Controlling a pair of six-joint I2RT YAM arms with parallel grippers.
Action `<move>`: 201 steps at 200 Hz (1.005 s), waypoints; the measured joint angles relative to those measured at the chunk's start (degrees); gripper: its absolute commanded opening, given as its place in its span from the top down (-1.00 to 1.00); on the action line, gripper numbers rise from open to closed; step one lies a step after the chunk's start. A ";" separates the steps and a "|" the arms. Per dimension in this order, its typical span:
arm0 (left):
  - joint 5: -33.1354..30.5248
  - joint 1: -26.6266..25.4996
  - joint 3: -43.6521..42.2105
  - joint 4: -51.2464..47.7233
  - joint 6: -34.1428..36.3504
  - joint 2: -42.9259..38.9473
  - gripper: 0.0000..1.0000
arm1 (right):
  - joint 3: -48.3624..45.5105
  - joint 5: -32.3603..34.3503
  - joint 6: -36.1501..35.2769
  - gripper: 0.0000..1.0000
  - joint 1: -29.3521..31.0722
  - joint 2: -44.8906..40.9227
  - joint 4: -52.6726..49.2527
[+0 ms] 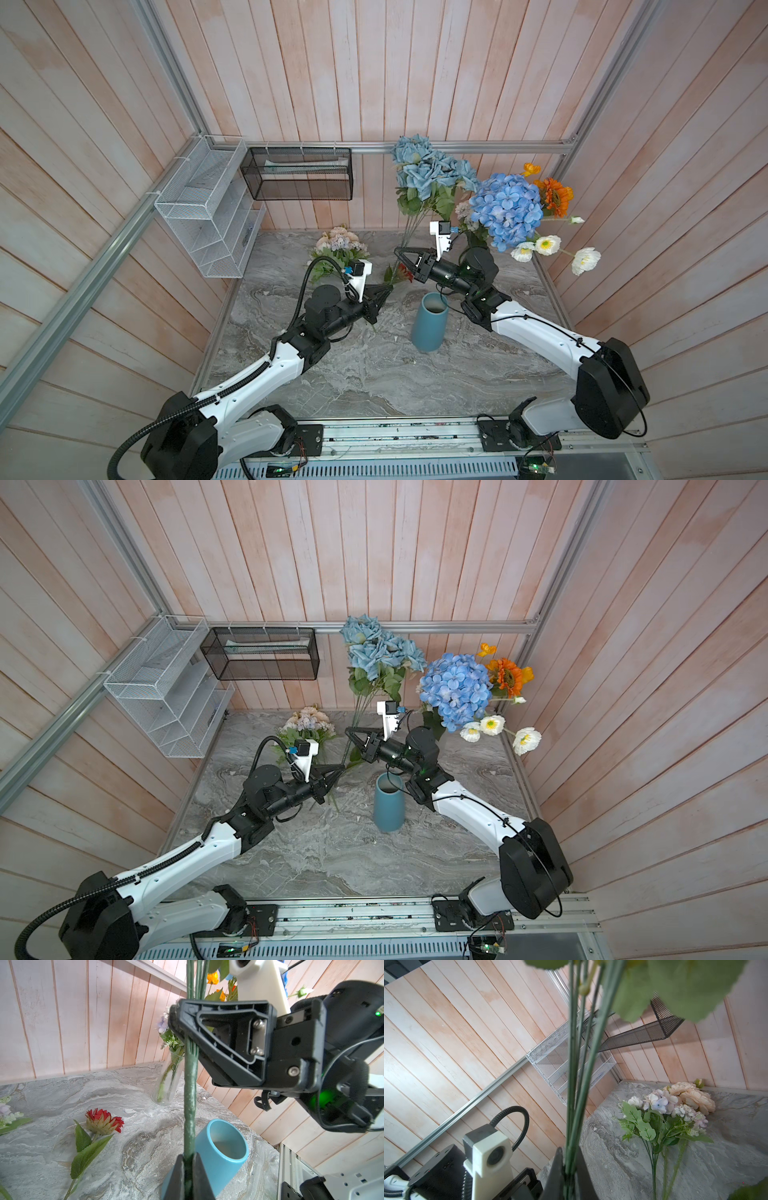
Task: Arrange the flowers into the vase
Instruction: 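Grasp the hydrangea stems above the left gripper with the right gripper, then open the left gripper and carry the blue bouquet over the teal vase with the right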
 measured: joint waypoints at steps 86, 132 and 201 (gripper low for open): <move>-17.49 3.39 -2.47 -2.84 -6.05 -3.72 -1.00 | 7.13 2.32 -12.72 1.00 -2.16 -3.80 -12.94; -21.05 6.32 -6.23 -4.15 -11.67 -3.15 -1.00 | 9.60 7.56 -22.16 1.00 -3.58 -11.56 -19.74; -20.61 6.43 -6.23 -3.48 -13.51 0.00 -1.00 | 4.76 16.44 -30.18 1.00 -3.63 -17.49 -22.73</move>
